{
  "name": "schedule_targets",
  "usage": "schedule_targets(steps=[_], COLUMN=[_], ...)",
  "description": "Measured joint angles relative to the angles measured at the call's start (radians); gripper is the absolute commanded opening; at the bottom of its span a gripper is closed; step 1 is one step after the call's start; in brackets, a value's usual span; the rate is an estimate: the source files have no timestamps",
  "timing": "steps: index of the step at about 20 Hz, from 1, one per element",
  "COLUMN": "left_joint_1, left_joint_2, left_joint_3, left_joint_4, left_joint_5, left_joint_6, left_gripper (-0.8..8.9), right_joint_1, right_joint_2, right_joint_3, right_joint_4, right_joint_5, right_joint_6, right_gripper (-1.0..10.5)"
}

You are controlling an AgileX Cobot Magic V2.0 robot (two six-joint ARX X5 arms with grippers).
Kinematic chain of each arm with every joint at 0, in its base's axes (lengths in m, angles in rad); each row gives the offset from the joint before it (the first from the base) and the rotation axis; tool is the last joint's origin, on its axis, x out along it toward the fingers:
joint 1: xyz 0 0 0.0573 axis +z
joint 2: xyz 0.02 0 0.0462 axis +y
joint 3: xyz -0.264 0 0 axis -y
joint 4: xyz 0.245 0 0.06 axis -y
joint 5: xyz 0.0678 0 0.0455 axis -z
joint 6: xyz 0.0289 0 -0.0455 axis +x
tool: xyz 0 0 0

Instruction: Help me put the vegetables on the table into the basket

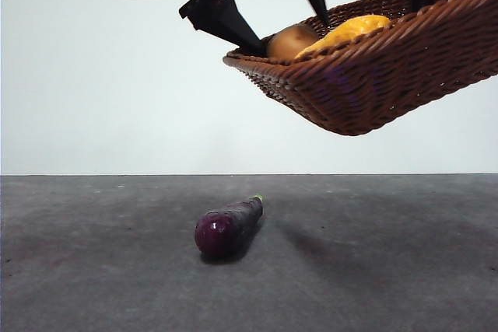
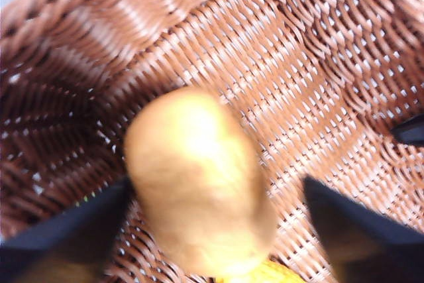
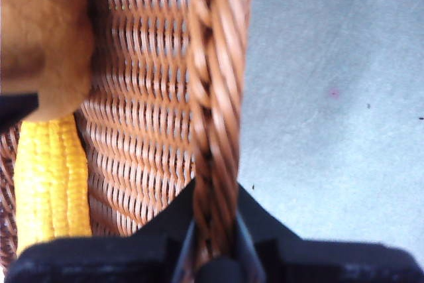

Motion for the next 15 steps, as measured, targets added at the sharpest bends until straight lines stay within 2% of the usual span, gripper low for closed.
schedule_targets(steps=[3,5,8,11,15], left_joint_1=[0.000,0.000,0.000,0.000,0.002], left_joint_2=[-0.005,-0.043,-0.152,-0.167,-0.136], left_joint_3=[0.001,0.001,0.007,0.010,0.010], left_joint_4=[0.002,-0.024,-0.202,-0.434,-0.441], left_joint_5=[0.000,-0.004,-0.052,-0.178,-0.179], left_joint_6=[0.000,0.005,0.060,0.122,0.141], left_gripper=[5.00,5.00,5.00,5.00,5.00], right_joint_1=[0.000,-0.005,-0.071,-0.138,-0.193], right_joint_2=[0.000,0.002,0.011,0.013,0.013], right_joint_3=[0.000,0.000,0.000,0.000,0.000], right_joint_4=[0.000,0.000,0.000,0.000,0.000], right_joint_5=[0.005,0.060,0.072,0.074,0.074], right_joint_6=[0.000,-0.001,-0.001,-0.007,-0.020], right_gripper=[-0.1,-0.1,-0.1,-0.1,-0.1])
